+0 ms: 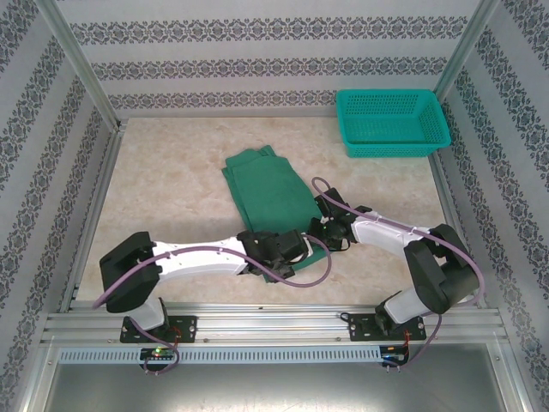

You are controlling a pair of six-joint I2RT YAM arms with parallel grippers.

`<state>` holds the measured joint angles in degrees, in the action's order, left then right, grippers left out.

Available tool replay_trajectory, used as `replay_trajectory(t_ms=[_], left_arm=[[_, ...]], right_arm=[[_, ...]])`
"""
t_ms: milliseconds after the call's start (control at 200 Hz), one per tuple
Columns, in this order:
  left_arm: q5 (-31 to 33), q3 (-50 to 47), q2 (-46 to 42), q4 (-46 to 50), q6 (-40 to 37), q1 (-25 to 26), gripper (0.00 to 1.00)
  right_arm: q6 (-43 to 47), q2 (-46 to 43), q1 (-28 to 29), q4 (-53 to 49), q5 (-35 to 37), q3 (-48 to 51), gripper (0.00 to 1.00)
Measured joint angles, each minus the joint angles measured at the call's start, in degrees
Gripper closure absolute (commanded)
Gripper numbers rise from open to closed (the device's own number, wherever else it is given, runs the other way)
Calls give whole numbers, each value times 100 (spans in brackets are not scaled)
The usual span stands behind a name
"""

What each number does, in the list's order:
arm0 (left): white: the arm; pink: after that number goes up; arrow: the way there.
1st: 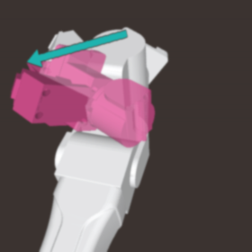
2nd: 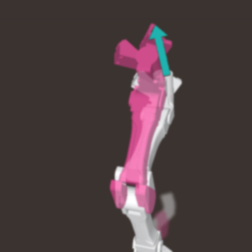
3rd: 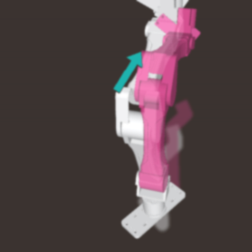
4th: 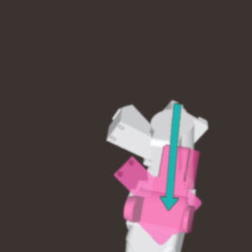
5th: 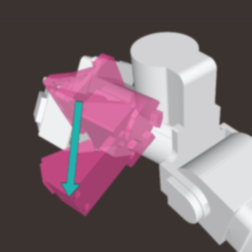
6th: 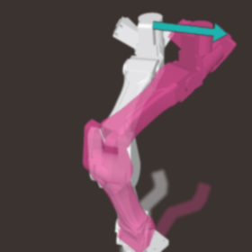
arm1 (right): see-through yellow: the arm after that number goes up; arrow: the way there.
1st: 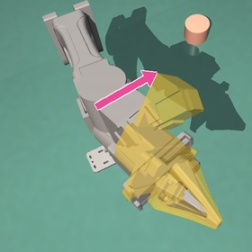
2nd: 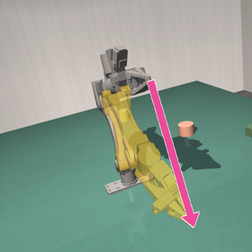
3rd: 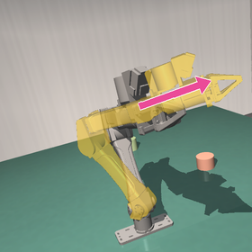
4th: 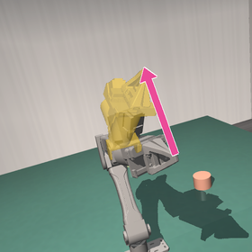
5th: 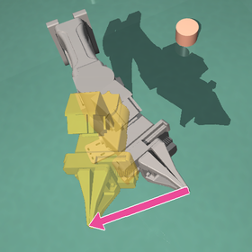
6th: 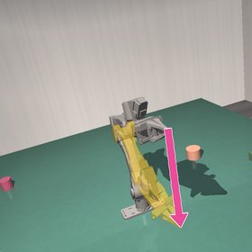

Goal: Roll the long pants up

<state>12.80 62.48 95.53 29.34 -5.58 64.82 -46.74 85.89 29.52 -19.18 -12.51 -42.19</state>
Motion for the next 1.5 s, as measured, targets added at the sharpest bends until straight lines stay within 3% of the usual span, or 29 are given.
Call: replay_trajectory(t_ms=[470,485,510,525,864,929,984,1029,1084,1104,1114,1124,1339,1499], left_arm=[[31,275,686,-155,-240,46,26],[31,284,717,-155,-245,46,20],[17,293,776,-153,-282,46,2],[4,297,804,-155,-264,46,0],[-140,577,1202,-85,-304,44,1],[-142,715,1303,22,-302,26,5],[-142,833,1401,94,-245,2,20],[-190,946,1488,162,-214,-35,49],[-234,1071,1611,212,-195,-81,64],[-227,1108,1650,210,-195,-92,76],[-227,1117,1665,210,-195,-101,91],[-225,1130,1683,201,-197,-107,100],[-197,1099,1659,98,-243,-142,100],[-828,1119,1539,125,-304,-249,100]], right_arm=[[2,-17,-4,66,-4,37,100],[2,-11,-7,68,-4,37,100],[2,-7,-4,76,-4,37,100],[2,-2,-7,79,-7,37,100],[2,7,-15,85,-22,37,100],[2,7,-15,85,-22,37,100],[2,7,-15,94,-20,37,100],[-2,7,-15,105,-15,37,100],[0,22,-57,170,61,37,100],[-2,28,-76,186,92,37,100],[0,37,-92,195,105,37,100],[-2,44,-101,205,120,37,100],[-42,39,-155,275,155,35,100],[-2,-118,-262,129,175,20,100]])
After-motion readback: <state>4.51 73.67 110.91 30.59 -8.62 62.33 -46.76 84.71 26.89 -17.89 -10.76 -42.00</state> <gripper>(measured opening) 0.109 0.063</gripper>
